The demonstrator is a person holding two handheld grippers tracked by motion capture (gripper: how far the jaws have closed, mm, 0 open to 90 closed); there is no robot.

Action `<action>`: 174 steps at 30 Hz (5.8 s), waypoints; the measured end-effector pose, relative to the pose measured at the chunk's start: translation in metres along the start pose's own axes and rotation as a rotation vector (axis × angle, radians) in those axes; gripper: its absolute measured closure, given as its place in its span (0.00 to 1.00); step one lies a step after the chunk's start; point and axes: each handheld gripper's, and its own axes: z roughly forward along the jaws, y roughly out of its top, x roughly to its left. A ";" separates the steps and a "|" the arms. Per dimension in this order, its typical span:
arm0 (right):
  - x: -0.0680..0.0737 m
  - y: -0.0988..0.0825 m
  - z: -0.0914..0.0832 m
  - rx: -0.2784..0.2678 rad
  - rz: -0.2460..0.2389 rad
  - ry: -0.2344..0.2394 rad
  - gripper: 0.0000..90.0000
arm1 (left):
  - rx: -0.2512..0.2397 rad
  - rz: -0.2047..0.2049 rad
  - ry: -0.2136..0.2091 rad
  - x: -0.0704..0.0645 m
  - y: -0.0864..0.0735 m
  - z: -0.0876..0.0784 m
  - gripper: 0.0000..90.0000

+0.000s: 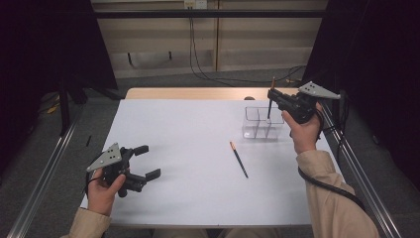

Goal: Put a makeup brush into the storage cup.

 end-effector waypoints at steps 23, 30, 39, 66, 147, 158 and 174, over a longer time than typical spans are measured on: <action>-0.022 -0.019 0.000 0.020 0.009 -0.072 0.93 | 0.004 0.003 -0.001 0.000 -0.001 0.001 0.03; -0.024 -0.024 0.003 0.022 0.006 -0.074 0.93 | 0.004 0.002 0.003 0.000 -0.001 0.000 0.03; -0.026 -0.029 0.005 0.029 0.008 -0.075 0.93 | 0.004 0.002 0.005 0.000 -0.001 0.000 0.03; -0.027 -0.043 0.003 0.036 0.014 -0.074 0.93 | 0.006 0.009 0.005 -0.001 -0.001 0.001 0.03; 0.018 -0.056 -0.047 0.103 -0.056 0.089 0.15 | 0.004 0.020 0.023 -0.002 0.002 -0.001 0.03; 0.030 -0.060 -0.060 0.100 -0.065 0.127 0.13 | 0.002 0.026 0.025 -0.002 0.003 -0.002 0.03; 0.029 -0.072 -0.076 0.107 -0.048 0.121 0.12 | 0.000 0.027 0.028 -0.003 0.003 -0.002 0.03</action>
